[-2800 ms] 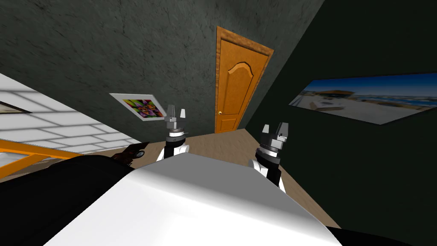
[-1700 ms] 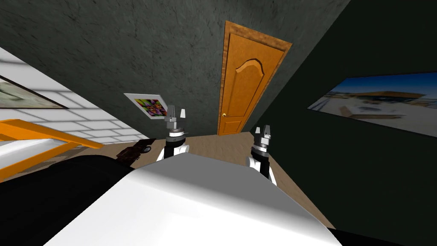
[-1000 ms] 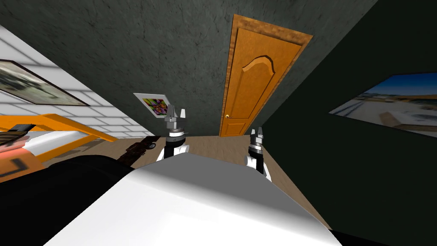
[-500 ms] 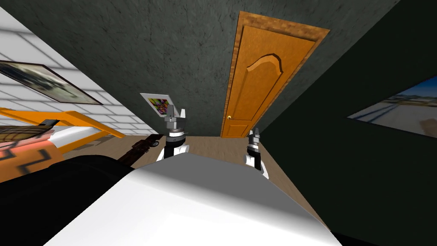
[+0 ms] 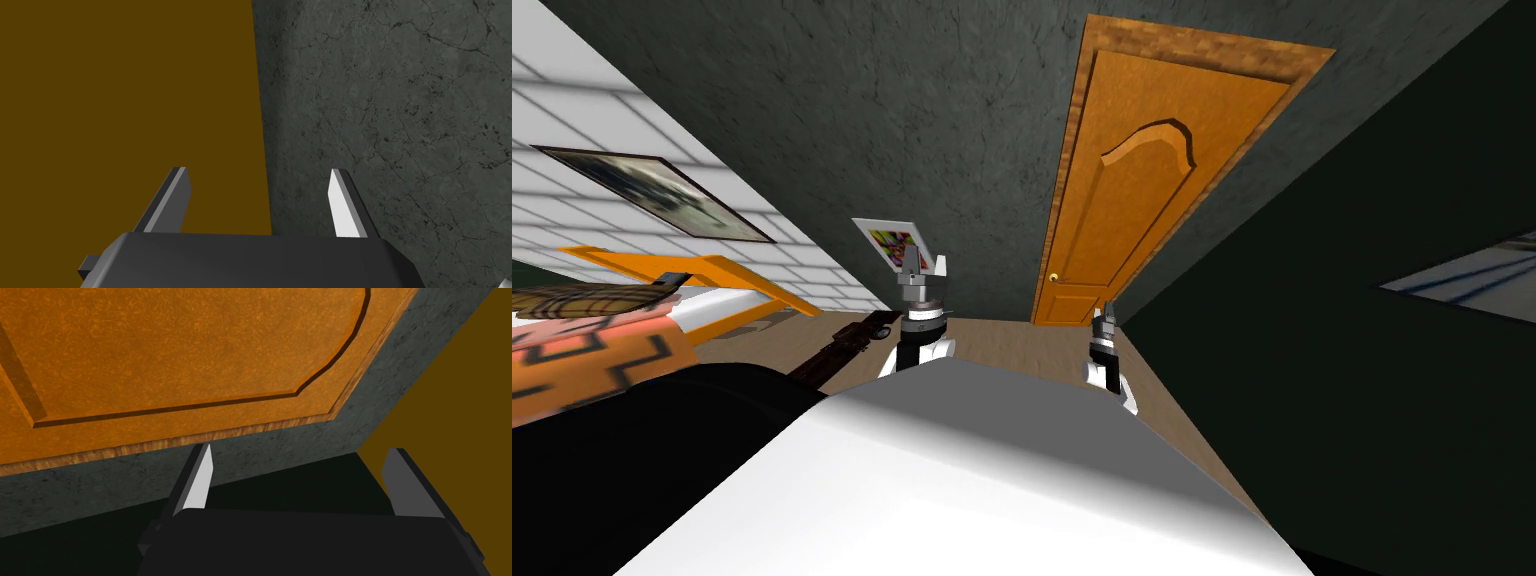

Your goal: Pull the door open

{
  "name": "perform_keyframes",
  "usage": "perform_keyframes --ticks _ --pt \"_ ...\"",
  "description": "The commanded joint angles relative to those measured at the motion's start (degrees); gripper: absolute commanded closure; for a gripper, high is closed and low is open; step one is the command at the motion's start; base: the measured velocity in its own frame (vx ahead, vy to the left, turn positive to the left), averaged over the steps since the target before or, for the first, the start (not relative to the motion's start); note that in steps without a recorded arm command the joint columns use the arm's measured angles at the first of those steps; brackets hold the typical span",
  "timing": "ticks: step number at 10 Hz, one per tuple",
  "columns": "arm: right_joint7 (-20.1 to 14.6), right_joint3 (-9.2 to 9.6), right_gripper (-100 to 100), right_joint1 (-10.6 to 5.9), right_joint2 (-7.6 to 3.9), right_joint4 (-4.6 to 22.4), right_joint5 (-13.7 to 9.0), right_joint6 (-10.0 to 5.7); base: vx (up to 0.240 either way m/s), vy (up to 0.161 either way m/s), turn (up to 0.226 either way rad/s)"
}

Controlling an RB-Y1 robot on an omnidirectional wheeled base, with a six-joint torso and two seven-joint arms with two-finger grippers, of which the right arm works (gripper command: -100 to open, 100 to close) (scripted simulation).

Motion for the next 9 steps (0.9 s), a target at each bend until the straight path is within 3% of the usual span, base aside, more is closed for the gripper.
perform_keyframes --ticks 1,2,4,5,7,8,9 --pt "-0.15 -0.16 -100 -1.19 -0.34 2.86 -0.17 -0.12 0.052 -0.015 0.098" --pt "-0.15 -0.16 -100 -1.19 -0.34 3.07 -0.17 -0.12 0.039 -0.015 0.063" --pt "-0.56 -0.50 -100 -3.28 -1.01 7.14 -0.50 -0.40 0.075 -0.011 0.139" --pt "-0.56 -0.50 -100 -3.28 -1.01 8.02 -0.50 -0.40 0.070 -0.018 0.065" --pt "-0.96 -0.83 -100 -5.37 -1.67 11.86 -0.83 -0.68 0.052 -0.018 0.123" --pt "-0.96 -0.83 -100 -5.37 -1.67 12.97 -0.83 -0.68 0.054 -0.017 0.085" --pt "-1.17 -1.00 -100 -6.41 -2.00 15.44 -0.99 -0.83 0.055 -0.012 0.114"
